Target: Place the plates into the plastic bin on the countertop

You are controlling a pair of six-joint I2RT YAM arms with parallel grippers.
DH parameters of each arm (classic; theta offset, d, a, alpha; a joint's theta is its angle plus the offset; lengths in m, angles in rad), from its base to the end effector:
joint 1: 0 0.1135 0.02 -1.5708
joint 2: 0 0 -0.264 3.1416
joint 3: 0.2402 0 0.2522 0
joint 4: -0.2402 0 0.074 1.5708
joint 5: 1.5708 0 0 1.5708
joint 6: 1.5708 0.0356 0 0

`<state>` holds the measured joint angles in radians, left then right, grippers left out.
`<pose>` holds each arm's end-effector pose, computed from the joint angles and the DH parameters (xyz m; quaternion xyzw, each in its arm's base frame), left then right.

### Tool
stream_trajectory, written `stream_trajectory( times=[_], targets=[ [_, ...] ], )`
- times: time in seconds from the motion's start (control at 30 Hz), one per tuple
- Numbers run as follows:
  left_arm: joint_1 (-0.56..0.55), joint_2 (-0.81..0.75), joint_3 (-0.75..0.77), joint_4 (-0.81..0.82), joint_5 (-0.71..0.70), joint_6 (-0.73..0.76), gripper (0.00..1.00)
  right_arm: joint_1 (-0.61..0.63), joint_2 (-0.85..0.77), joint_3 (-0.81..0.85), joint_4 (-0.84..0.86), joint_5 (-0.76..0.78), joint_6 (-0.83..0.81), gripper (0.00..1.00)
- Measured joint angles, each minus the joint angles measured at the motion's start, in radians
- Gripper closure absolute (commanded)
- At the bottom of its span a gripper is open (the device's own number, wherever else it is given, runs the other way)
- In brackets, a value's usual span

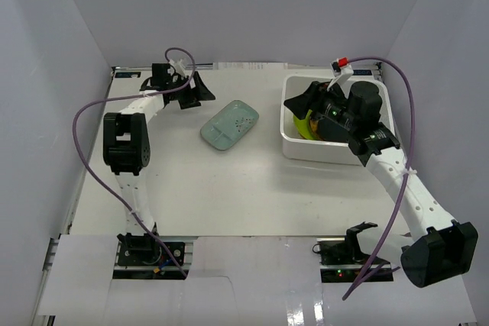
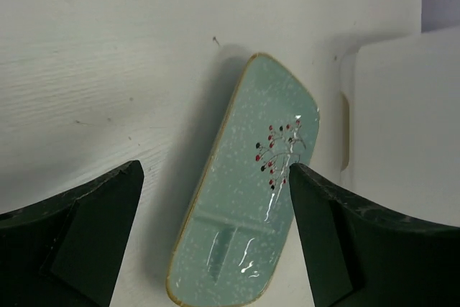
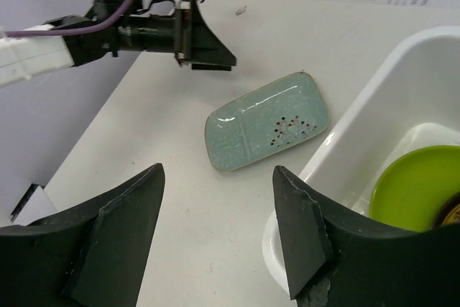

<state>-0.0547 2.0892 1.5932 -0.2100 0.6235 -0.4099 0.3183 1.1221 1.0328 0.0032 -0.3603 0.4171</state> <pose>0.4713 -0.0466 0.2122 -0.0262 0.8733 -0.3628 0.3240 0.2447 0.0938 0.3801 -0.0852 0.7301 0.3623 0.5732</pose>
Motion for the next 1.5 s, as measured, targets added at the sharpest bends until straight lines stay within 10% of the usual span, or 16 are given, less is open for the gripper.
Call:
stream_trajectory(
  times=[0.47,0.6,0.77,0.83,1.2,1.5],
  targets=[
    [-0.06,0.239,0.158,-0.142,0.198,0.163,0.22,0.038,0.017,-0.003,0.027,-0.011,-0.036,0.32],
    [-0.085,0.245,0.153,-0.145,0.171,0.183,0.55,0.042,0.018,-0.005,0.033,-0.008,-0.035,0.32],
    [-0.117,0.23,0.102,-0.119,0.136,0.204,0.63,0.043,0.015,-0.048,0.074,0.005,-0.021,0.33],
    [-0.124,0.21,0.067,-0.106,0.109,0.212,1.0,0.043,0.015,-0.06,0.076,0.008,-0.014,0.33],
    [-0.138,-0.019,-0.208,-0.012,-0.032,0.106,1.0,0.044,-0.056,-0.115,0.061,0.022,0.014,0.33],
    [-0.105,-0.329,-0.381,0.217,-0.014,-0.283,1.0,0.047,-0.177,-0.078,-0.024,0.06,0.05,0.32]
  ],
)
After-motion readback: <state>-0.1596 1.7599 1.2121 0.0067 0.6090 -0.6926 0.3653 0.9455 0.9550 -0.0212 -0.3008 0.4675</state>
